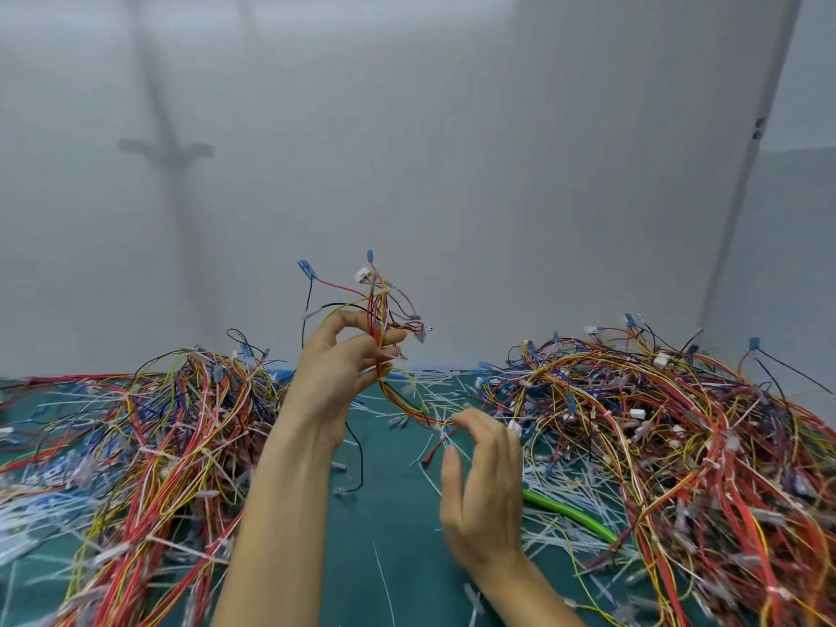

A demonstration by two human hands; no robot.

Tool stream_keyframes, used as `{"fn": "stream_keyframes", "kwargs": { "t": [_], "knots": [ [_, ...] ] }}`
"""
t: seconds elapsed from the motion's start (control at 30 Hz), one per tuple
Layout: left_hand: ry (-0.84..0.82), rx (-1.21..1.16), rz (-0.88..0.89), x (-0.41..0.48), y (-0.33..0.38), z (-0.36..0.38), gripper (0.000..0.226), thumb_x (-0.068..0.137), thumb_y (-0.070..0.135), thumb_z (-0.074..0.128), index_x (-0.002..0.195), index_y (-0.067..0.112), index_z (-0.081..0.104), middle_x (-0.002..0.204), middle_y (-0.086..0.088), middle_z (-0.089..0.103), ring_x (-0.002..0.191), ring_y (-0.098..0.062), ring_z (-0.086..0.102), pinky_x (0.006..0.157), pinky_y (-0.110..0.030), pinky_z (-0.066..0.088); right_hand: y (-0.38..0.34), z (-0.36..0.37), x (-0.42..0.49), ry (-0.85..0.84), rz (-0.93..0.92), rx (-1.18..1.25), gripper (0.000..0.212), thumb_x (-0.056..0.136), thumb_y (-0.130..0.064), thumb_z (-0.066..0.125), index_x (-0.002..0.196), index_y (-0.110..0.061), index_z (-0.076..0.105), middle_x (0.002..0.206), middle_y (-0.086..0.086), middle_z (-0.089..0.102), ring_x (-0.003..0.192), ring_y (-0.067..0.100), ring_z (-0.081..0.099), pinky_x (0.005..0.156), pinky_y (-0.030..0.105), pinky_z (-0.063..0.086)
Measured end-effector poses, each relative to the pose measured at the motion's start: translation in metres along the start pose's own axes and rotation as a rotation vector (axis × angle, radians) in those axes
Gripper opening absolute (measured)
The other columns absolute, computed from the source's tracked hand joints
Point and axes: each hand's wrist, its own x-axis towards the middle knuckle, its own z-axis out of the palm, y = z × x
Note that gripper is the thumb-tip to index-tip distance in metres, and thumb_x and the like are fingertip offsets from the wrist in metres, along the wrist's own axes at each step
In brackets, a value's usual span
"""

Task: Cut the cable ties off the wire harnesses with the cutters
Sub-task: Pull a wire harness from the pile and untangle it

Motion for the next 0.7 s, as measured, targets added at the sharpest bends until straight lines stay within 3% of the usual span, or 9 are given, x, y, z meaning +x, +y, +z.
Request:
{"fn": "stream_keyframes", "kwargs": {
  "t": [0.07, 0.17, 0.27, 0.4, 0.6, 0.7],
  "knots": [
    [0.013, -0.020, -0.007, 0.000, 0.000, 0.000, 0.032, 0.086, -0.014, 0.043, 0.081, 0.017, 0.049, 0.083, -0.005, 0.077, 0.071, -0.014, 0.071, 0.071, -0.028, 0.057, 0.001, -0.004, -0.002, -0.019, -0.049, -0.022, 0.031, 0.097, -0.025, 0.044, 0.126, -0.016, 0.048, 0.123, -0.002, 0.055, 0.116, 0.016, 0.051, 0.112, 0.016, 0.018],
    [0.018, -0.046, -0.015, -0.001, 0.001, 0.000, 0.031, 0.085, -0.014, 0.044, 0.081, 0.017, 0.048, 0.084, -0.006, 0.077, 0.074, -0.015, 0.073, 0.074, -0.032, 0.058, 0.002, -0.011, -0.004, -0.014, -0.138, -0.061, 0.033, 0.094, -0.023, 0.048, 0.126, -0.014, 0.047, 0.124, 0.001, 0.054, 0.115, 0.020, 0.052, 0.108, 0.023, 0.029],
    [0.028, -0.054, -0.014, -0.002, 0.001, 0.000, 0.032, 0.085, -0.014, 0.041, 0.080, 0.017, 0.048, 0.082, -0.004, 0.077, 0.073, -0.014, 0.073, 0.069, -0.029, 0.058, 0.003, -0.024, -0.004, -0.028, -0.371, -0.137, 0.031, 0.094, -0.021, 0.049, 0.124, -0.012, 0.048, 0.126, 0.003, 0.052, 0.112, 0.023, 0.052, 0.098, 0.035, 0.038],
    [0.031, -0.052, -0.018, -0.004, 0.002, 0.001, 0.030, 0.084, -0.013, 0.040, 0.082, 0.016, 0.047, 0.083, -0.004, 0.077, 0.073, -0.014, 0.073, 0.066, -0.029, 0.059, 0.008, -0.046, -0.007, -0.062, -0.640, -0.220, 0.028, 0.095, -0.020, 0.045, 0.121, -0.013, 0.050, 0.126, 0.001, 0.052, 0.112, 0.020, 0.053, 0.097, 0.039, 0.041],
    [0.046, -0.042, -0.024, -0.007, 0.001, 0.014, 0.027, 0.083, -0.014, 0.039, 0.093, 0.008, 0.049, 0.077, -0.004, 0.076, 0.068, -0.012, 0.071, 0.063, -0.027, 0.058, 0.027, -0.072, -0.007, -0.080, -0.688, -0.309, 0.033, 0.087, -0.016, 0.054, 0.120, -0.014, 0.051, 0.125, 0.002, 0.053, 0.111, 0.020, 0.053, 0.094, 0.041, 0.043],
    [0.051, -0.018, -0.048, -0.006, -0.002, 0.022, 0.024, 0.085, -0.013, 0.039, 0.093, 0.006, 0.052, 0.076, -0.002, 0.076, 0.070, -0.013, 0.070, 0.067, -0.028, 0.058, 0.036, -0.079, -0.004, -0.102, -0.609, -0.345, 0.033, 0.086, -0.017, 0.055, 0.118, -0.012, 0.052, 0.123, 0.003, 0.053, 0.109, 0.022, 0.053, 0.094, 0.040, 0.042]
  ]
}}
